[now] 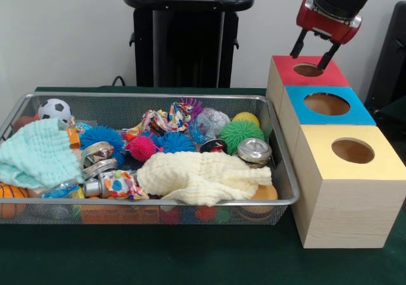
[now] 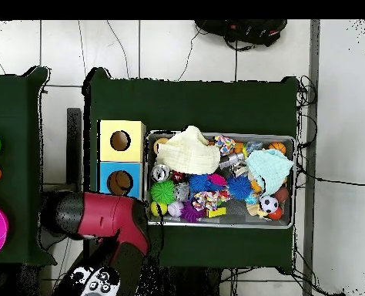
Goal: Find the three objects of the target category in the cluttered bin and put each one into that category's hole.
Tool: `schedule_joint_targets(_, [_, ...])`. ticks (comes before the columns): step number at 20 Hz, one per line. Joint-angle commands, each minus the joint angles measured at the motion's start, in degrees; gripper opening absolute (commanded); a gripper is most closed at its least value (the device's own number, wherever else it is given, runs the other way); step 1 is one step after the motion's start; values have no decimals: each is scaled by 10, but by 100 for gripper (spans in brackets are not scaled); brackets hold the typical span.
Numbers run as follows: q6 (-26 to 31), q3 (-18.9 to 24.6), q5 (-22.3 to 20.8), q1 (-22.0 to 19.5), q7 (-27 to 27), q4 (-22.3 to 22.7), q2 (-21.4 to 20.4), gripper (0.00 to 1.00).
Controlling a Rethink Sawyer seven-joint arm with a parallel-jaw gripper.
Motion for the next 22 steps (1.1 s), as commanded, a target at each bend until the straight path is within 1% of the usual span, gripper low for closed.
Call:
schedule_joint_targets(1, [-57, 81, 12, -58, 41, 63, 2, 100])
schedule_joint_targets(4, [-90, 102, -8, -124, -30, 72, 9, 100])
schedule_joint_targets(5, [-91, 107, -16, -145, -48, 68, 12, 100])
schedule_joint_targets(8, [-91, 124, -45, -206, -89, 38, 32, 100])
schedule_joint_targets(9, [-99, 132, -54, -225, -98, 29, 42, 100])
schedule_joint_targets(14, [-143, 166, -117, -299, -123, -35, 106, 100])
schedule_joint_targets(16, [-132, 174, -142, -318, -128, -63, 122, 100])
schedule_joint_targets(17, [-120, 180, -151, -327, -130, -73, 126, 100])
schedule_joint_targets(19, [-114, 195, -171, -348, -138, -78, 124, 100])
schedule_joint_targets(21, [-110, 206, -189, -364, -141, -71, 115, 100])
schedule_joint_targets(22, [-119, 215, -200, -373, -141, -62, 109, 100])
